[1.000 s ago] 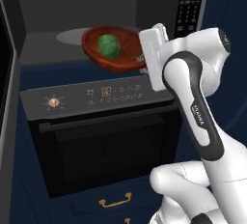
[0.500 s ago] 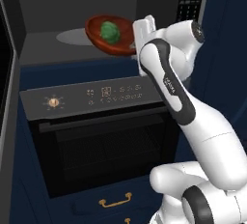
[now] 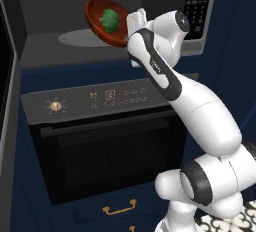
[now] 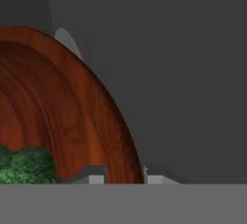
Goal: Pick the broccoli from the sink and place it in the bowl. Then pick the bowl and place it in the microwave. Then close the microwave door and press the start button.
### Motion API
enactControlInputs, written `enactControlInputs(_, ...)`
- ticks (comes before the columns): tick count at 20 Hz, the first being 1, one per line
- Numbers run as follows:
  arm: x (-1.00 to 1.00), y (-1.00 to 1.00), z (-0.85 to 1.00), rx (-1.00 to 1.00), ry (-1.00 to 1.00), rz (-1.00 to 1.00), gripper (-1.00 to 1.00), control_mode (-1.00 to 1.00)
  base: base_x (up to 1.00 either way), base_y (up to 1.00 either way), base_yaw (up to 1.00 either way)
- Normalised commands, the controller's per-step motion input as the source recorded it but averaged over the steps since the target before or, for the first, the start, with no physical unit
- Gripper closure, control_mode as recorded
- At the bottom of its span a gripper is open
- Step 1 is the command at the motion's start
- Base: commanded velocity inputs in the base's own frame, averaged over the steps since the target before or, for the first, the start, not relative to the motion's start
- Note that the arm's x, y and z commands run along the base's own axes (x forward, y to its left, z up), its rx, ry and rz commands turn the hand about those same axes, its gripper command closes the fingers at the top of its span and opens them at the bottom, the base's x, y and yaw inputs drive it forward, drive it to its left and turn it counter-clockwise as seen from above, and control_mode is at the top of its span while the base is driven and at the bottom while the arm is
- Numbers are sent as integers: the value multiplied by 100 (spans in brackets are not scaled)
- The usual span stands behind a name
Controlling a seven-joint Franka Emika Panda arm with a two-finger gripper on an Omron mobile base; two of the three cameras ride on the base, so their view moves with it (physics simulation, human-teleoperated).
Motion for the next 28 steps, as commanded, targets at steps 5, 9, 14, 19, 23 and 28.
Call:
enactControlInputs(5,27,9,37,-1,4,0,100,-100,0,0,0)
enactControlInputs(9,32,36,14,-5,13,0,100,-100,0,0,0)
enactControlInputs(14,28,16,-5,-8,17,0,100,-100,0,0,0)
enactControlInputs(19,1,0,-24,-3,3,0,100,-100,0,0,0)
enactControlInputs(23,0,10,-52,-4,2,0,-100,-100,0,0,0)
enactControlInputs(28,-1,14,-41,0,-19,1,-100,-100,0,0,0)
